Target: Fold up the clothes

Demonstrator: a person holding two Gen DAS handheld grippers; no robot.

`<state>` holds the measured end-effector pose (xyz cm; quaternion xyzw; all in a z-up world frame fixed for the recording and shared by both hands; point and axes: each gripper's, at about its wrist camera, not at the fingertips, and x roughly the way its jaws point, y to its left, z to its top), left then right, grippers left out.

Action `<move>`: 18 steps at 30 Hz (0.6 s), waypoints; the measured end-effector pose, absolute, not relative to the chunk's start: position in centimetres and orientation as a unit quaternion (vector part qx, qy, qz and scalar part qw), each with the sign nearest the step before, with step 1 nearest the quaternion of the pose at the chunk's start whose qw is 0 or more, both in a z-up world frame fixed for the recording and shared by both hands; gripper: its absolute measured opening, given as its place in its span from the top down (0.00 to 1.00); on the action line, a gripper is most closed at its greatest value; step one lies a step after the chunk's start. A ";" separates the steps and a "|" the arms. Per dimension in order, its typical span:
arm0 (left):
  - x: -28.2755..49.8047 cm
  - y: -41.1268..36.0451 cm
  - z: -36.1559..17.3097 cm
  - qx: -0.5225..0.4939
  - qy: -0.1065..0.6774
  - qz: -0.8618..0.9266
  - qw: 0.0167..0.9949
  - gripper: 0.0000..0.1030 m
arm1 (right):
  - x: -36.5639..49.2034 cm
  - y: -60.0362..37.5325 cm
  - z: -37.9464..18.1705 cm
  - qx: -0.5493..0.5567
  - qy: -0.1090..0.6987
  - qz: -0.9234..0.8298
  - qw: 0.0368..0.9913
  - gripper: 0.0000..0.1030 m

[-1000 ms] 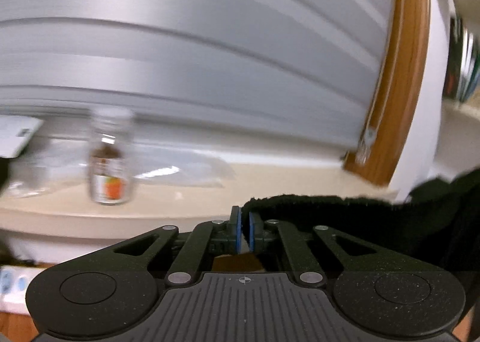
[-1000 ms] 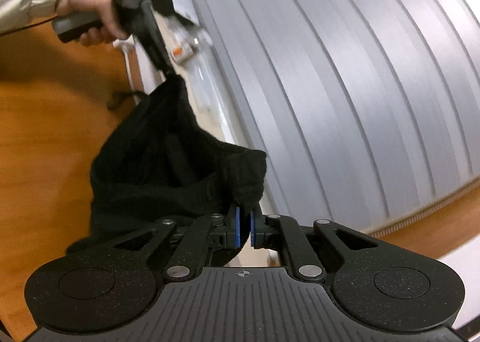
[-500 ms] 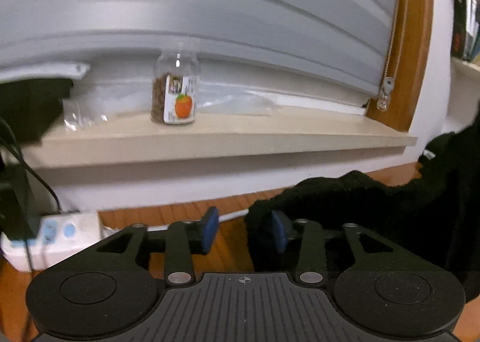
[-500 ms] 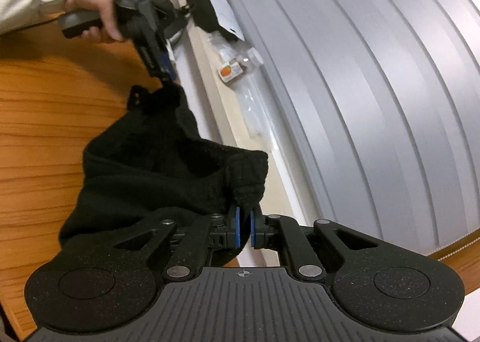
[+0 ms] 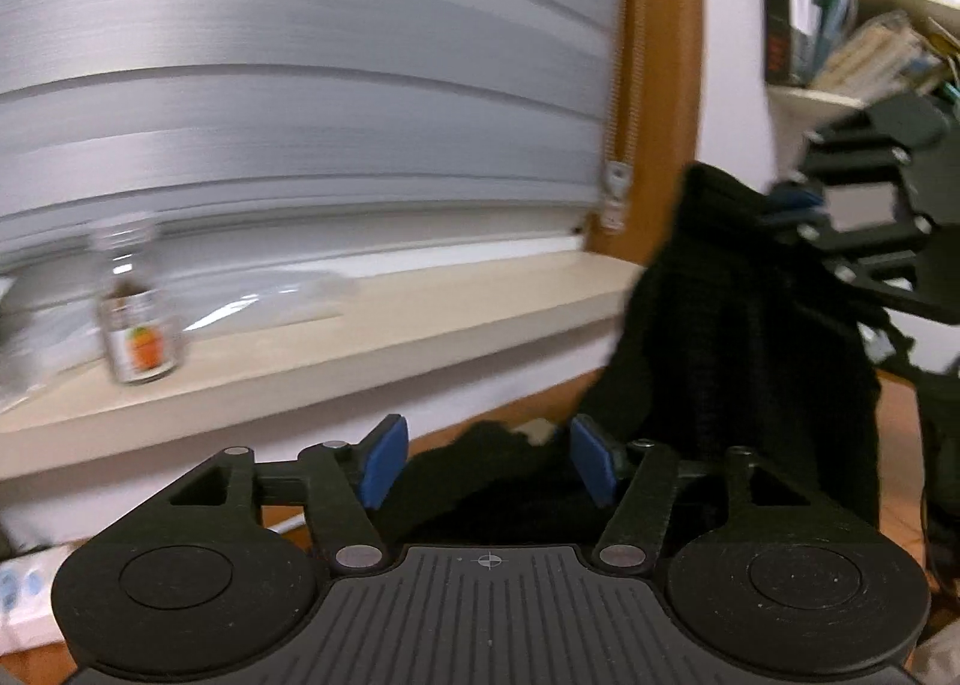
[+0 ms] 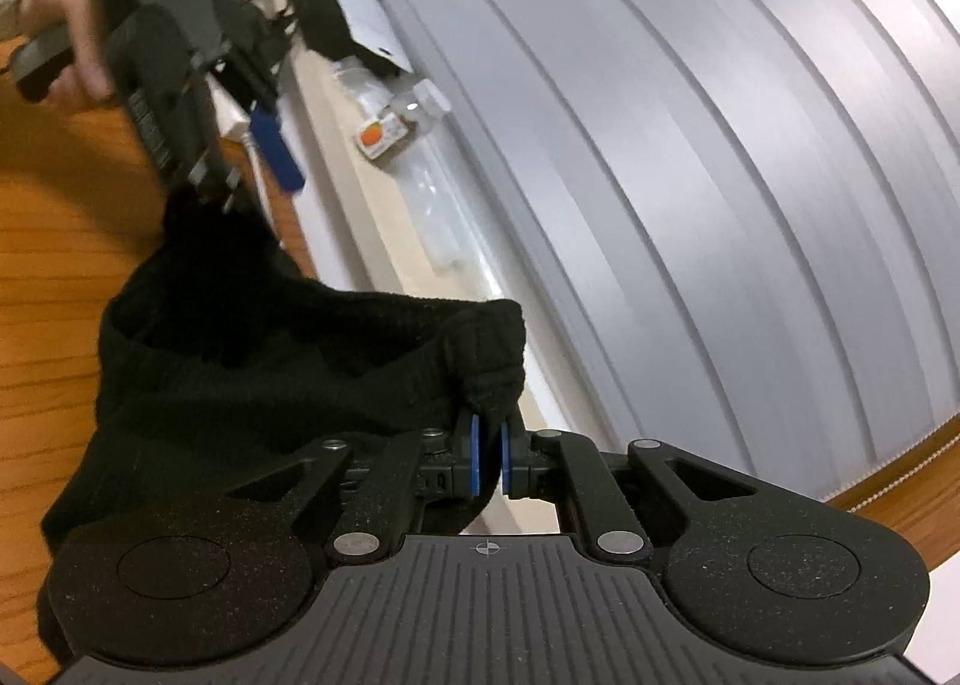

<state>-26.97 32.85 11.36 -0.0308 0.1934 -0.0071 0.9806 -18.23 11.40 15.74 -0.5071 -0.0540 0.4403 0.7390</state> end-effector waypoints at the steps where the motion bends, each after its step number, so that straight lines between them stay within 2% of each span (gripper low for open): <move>1: -26.4 32.5 11.3 -0.025 0.197 -0.011 0.980 0.33 | -18.2 11.5 15.7 -0.505 -0.054 0.441 0.740 0.93; 3: -25.1 32.2 11.0 -0.020 0.201 -0.015 0.979 0.34 | -18.0 11.7 15.7 -0.501 -0.054 0.443 0.742 0.93; 4: -24.5 32.2 10.9 -0.019 0.204 -0.013 0.979 0.40 | -18.1 11.7 15.7 -0.498 -0.055 0.445 0.743 0.93; 5: -23.8 32.4 10.8 -0.020 0.205 -0.009 0.979 0.52 | -18.1 11.7 15.7 -0.496 -0.056 0.446 0.743 0.93; 6: -23.3 32.6 10.9 -0.025 0.205 -0.006 0.978 0.92 | -18.1 11.7 15.6 -0.494 -0.053 0.449 0.742 0.92; 12: -23.2 35.3 13.4 -0.080 0.162 0.099 0.979 0.95 | -17.8 11.6 14.5 -0.484 -0.018 0.469 0.739 0.74; 18: -23.7 37.4 14.1 -0.098 0.161 0.141 0.972 0.94 | -19.5 10.1 13.9 -0.459 -0.008 0.503 0.733 0.65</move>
